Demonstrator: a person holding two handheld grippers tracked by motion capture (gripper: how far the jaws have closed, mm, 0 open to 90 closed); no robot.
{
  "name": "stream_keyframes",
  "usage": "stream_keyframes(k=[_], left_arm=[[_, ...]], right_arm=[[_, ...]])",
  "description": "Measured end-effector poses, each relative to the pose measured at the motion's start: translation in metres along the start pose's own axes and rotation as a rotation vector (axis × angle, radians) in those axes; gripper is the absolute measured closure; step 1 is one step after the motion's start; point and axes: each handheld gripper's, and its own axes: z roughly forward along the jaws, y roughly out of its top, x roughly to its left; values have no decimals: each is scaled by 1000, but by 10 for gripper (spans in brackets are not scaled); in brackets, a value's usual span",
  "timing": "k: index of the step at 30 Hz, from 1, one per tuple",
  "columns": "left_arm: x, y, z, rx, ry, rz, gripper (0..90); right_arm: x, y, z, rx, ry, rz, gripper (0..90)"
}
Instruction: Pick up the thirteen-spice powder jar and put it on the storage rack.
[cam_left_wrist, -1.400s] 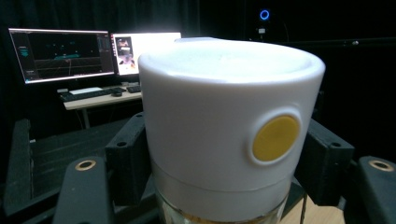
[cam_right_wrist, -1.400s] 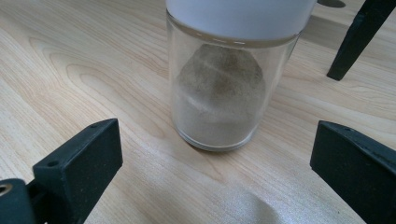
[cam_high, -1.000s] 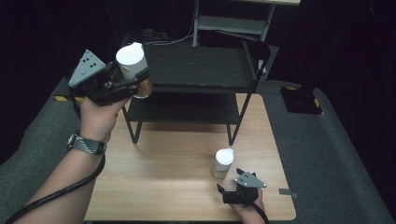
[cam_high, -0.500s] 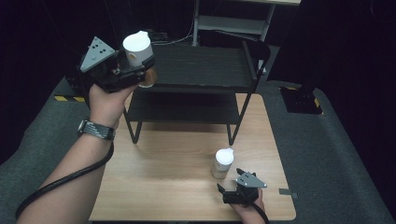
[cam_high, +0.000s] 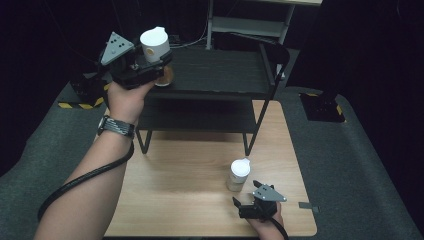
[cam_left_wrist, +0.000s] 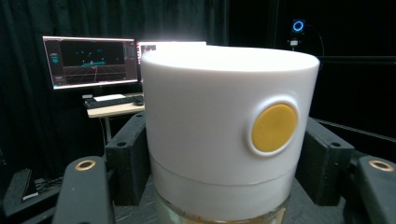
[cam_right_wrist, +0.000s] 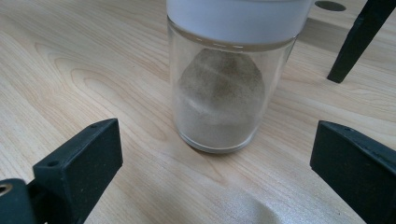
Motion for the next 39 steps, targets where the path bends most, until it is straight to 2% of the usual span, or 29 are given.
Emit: stream_keyframes(k=[9,20,29,32,39], left_arm=[[-2,2,17,12,-1,-2,304],[0,-1,30,28,-15,-14,304],[2,-5,35,30,-21,-34,303],[0,-4,36,34,-25,-13,303],[0,-5,37,35,-25,-19,300]], right_arm=[[0,0,0,-2,2,-6,18],[-1,-1,0,-5,6,-1,18],[-1,-1,-1,-6,7,0,19],[-1,-1,0,-5,7,-1,19],[-1,-1,0,-5,7,-3,19]])
